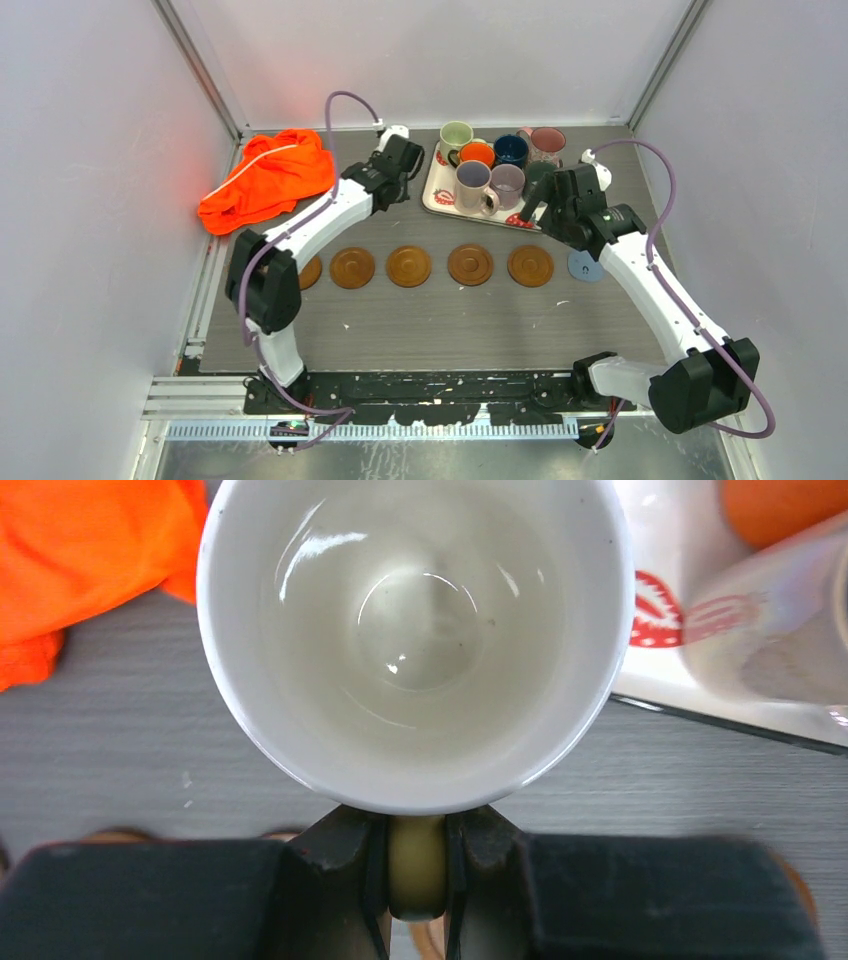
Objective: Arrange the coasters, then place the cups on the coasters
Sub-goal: Pick up the cup from the tray, then place the cup on the coaster.
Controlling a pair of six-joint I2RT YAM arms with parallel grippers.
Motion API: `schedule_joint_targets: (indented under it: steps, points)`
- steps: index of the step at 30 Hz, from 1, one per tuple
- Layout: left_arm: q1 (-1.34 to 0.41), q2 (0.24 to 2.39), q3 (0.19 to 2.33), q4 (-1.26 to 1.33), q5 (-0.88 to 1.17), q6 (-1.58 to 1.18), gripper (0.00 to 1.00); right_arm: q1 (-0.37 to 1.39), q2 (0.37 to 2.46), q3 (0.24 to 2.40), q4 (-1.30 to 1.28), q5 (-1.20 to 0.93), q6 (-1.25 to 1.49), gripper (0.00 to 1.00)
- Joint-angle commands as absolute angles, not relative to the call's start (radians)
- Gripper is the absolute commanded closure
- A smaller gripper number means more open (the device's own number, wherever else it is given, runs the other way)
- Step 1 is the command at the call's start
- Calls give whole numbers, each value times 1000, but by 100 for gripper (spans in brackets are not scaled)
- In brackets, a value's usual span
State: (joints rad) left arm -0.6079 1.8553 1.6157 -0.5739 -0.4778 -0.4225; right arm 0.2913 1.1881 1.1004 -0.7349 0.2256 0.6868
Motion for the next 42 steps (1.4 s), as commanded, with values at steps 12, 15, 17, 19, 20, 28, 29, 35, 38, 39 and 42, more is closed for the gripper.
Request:
schedule_joint_targets:
  steps: [12, 15, 17, 19, 20, 28, 29, 35, 38, 39, 42]
  points:
    - [-438, 1430, 1234, -566, -685, -613, 100, 332, 1201, 1091, -698, 177, 645, 0]
    - [-393, 1374, 1169, -576, -700, -636, 100, 348, 1207, 1092, -702, 179, 644, 0]
    - [-356, 1337, 1126, -583, -703, -655, 100, 362, 1212, 1096, -707, 184, 644, 0]
    - [-317, 1300, 1085, -589, -706, -670, 100, 377, 1217, 1104, -713, 192, 642, 0]
    - [-297, 1284, 1067, -591, -708, -674, 100, 387, 1222, 1108, -715, 197, 642, 0]
    - [-118, 1196, 984, -647, -715, -678, 100, 425, 1253, 1130, -715, 200, 639, 0]
    - [-101, 1190, 974, -647, -718, -681, 100, 430, 1256, 1132, -714, 200, 638, 0]
    - [-27, 1205, 953, -661, -751, -713, 100, 464, 1278, 1156, -723, 195, 630, 0]
    - [37, 1222, 943, -644, -721, -728, 100, 481, 1280, 1166, -727, 204, 626, 0]
    - [53, 1227, 940, -636, -710, -731, 100, 483, 1279, 1167, -727, 204, 625, 0]
    - [94, 1248, 932, -617, -683, -739, 100, 486, 1281, 1170, -727, 204, 624, 0]
